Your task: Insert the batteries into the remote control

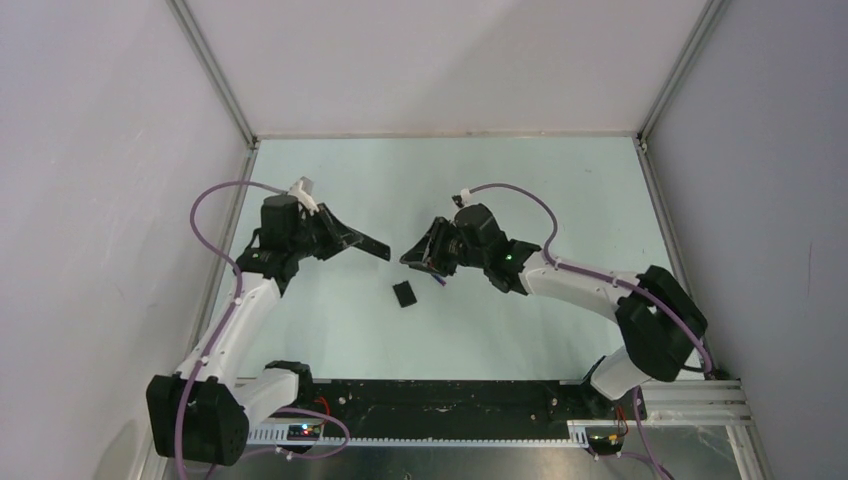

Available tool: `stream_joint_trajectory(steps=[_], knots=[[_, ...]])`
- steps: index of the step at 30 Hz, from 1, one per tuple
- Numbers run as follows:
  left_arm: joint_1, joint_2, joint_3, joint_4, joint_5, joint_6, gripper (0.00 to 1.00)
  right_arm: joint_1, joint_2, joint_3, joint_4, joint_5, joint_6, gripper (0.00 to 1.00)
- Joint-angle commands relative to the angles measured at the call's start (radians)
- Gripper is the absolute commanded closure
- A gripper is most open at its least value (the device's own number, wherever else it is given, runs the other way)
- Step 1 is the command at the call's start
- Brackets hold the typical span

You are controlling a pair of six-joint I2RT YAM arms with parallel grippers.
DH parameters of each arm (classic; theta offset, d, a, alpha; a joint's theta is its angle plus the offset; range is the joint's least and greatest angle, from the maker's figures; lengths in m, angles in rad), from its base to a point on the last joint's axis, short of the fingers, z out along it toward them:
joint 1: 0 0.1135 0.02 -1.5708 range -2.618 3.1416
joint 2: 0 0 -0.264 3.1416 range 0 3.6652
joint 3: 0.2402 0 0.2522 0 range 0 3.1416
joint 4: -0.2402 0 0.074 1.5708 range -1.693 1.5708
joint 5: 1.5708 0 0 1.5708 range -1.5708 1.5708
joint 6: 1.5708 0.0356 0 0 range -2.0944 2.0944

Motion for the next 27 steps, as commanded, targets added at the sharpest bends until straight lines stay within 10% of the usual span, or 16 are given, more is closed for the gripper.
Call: stream_joint_trajectory(steps=[1,7,23,27], knots=[[-0.003,0.016,-0.021,0.02,-0.202,0.055,1.0,-0.017,0.087,0.013,0.068,-0.029,0.005,0.63],[-0.003,-0.003,-0.016,0.02,-0.199,0.067,1.0,-0.018,0.108,0.013,0.039,0.017,-0.055,0.63],[-0.019,-0.102,-0.02,0.019,0.409,0.347,1.0,-0.025,-0.14,0.013,-0.318,0.126,-0.542,0.55],[-0.054,-0.152,-0.022,0.02,0.476,0.404,1.0,-0.015,-0.225,0.013,-0.296,0.054,-0.603,0.4]])
